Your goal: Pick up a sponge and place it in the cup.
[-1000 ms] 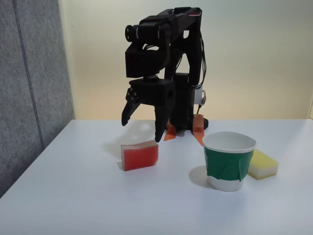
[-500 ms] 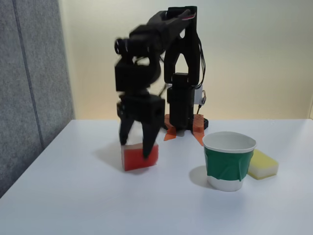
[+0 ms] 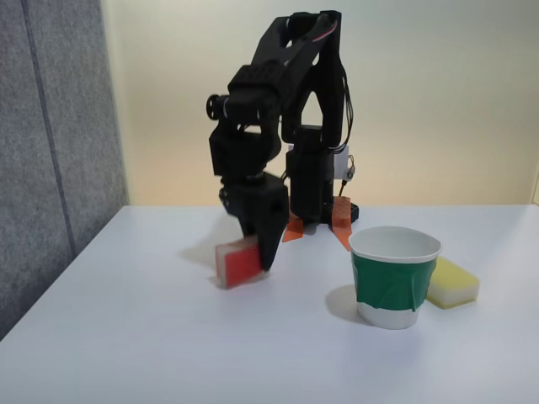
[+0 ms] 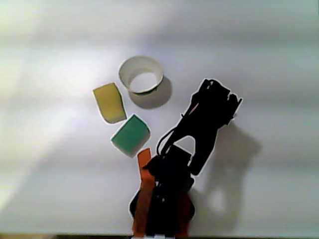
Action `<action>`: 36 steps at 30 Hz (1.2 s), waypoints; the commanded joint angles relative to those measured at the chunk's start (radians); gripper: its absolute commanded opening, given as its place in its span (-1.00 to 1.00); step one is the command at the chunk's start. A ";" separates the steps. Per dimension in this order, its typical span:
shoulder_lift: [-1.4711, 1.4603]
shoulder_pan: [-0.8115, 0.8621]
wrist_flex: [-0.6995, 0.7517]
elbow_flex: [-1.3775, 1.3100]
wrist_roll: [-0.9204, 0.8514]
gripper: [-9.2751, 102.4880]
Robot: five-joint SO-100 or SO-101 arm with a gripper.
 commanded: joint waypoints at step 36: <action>0.325 -0.723 -0.144 -0.259 0.683 -0.31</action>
